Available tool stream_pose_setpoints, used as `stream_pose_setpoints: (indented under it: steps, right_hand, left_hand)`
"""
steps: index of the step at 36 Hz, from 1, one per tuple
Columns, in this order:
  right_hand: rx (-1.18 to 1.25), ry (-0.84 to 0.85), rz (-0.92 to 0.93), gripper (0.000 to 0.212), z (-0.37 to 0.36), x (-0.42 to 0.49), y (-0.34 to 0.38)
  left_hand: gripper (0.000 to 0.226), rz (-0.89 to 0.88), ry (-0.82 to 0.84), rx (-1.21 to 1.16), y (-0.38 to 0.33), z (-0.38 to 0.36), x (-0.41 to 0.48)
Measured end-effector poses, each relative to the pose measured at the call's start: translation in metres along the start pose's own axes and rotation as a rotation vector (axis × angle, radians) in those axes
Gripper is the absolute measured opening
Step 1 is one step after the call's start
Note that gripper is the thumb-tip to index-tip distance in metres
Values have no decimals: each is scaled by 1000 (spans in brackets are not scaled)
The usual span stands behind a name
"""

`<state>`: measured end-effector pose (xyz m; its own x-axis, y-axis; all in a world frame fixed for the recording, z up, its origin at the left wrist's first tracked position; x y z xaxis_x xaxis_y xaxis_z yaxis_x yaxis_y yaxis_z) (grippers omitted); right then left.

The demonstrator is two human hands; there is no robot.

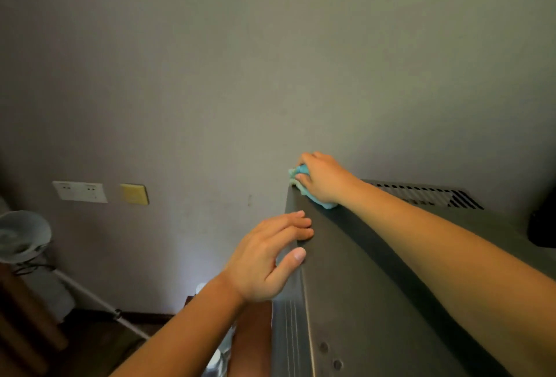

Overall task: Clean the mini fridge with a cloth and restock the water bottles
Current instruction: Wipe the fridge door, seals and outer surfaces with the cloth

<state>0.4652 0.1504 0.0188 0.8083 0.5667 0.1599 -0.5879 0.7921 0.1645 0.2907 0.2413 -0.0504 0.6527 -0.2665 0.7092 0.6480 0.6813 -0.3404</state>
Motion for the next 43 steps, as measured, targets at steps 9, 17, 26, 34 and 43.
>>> stream_pose_setpoints:
  steps: [9, 17, 26, 34, 43]
  right_hand:
    - [-10, 43, 60, 32, 4, -13, 1]
    - [33, 53, 132, 27, 6, -38, 9]
    - [-63, 13, -143, 30, 6, -35, 28]
    - [-40, 11, -310, 26, 19, -125, 42]
    - [-80, -41, -506, 29, 24, -199, 71]
  left_hand:
    - [39, 42, -35, -96, -2, -7, 1]
    - [55, 30, -143, -140, 3, -13, 0]
    - [50, 23, -75, -200, 9, -12, -5]
    - [52, -31, 65, -195, 8, -4, -8]
    - [62, -66, 196, -123, 2, 11, 4]
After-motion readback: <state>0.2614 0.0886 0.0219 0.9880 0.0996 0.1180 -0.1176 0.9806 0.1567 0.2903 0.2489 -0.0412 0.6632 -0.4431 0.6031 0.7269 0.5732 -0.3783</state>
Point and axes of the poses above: each hand's wrist, its own x-axis towards the middle knuckle, its own z-axis out of the back of the hand, y = z × x, the point moved 5 cm from there along x, towards the middle knuckle, and after that the axes turned 3 degrees about x, right-handed, at the moved point
